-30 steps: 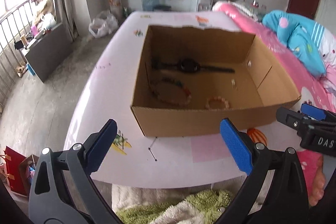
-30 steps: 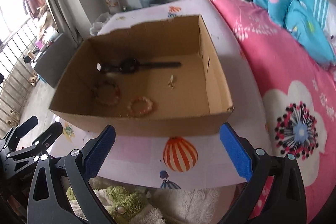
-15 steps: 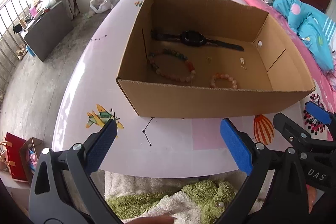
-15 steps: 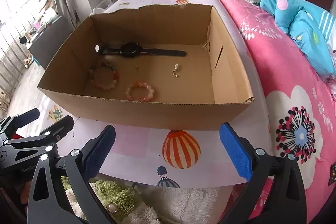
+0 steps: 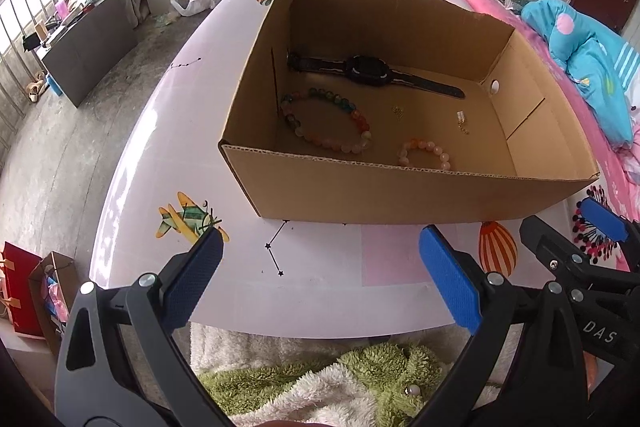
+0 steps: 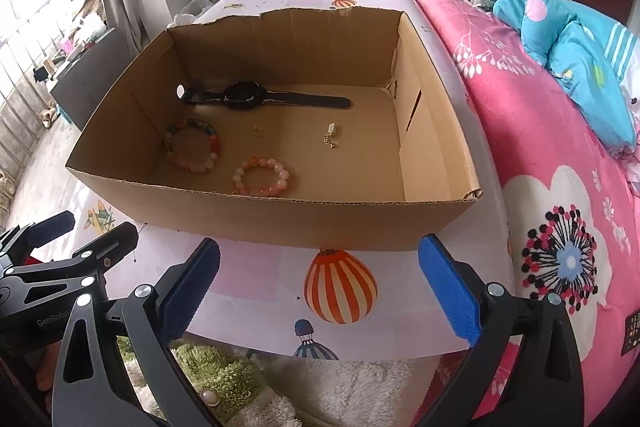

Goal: Organize jewelry

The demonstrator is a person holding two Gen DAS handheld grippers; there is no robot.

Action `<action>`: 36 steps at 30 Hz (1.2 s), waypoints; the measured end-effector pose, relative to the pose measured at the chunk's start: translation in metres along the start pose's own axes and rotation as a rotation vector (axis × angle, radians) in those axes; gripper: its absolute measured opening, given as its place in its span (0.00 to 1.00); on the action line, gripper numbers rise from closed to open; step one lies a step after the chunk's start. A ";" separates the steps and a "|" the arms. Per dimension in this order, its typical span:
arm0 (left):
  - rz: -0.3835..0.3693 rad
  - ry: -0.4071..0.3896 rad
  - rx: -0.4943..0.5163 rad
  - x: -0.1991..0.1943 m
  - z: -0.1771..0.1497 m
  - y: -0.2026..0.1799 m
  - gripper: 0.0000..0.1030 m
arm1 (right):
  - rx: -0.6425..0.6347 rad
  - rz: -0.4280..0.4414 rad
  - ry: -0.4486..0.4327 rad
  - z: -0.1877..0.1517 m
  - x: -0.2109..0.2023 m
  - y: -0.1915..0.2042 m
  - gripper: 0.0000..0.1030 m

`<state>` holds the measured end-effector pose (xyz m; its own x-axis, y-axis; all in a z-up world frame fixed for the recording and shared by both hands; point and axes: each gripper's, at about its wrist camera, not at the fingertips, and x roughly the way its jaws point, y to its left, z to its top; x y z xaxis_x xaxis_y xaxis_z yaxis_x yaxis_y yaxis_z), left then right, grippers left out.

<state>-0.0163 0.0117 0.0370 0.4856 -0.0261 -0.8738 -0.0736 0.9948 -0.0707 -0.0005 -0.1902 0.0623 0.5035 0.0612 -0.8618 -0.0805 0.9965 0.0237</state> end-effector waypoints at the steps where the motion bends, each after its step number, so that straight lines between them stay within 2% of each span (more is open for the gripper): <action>1: 0.000 0.003 -0.001 0.001 0.000 0.000 0.92 | 0.002 0.001 -0.001 0.000 0.000 -0.001 0.94; 36: 0.007 0.015 -0.007 0.005 -0.001 0.003 0.92 | 0.005 0.010 0.015 0.000 0.004 0.001 0.94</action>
<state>-0.0153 0.0148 0.0316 0.4718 -0.0212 -0.8814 -0.0828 0.9942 -0.0682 0.0013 -0.1887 0.0591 0.4895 0.0705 -0.8691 -0.0813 0.9961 0.0350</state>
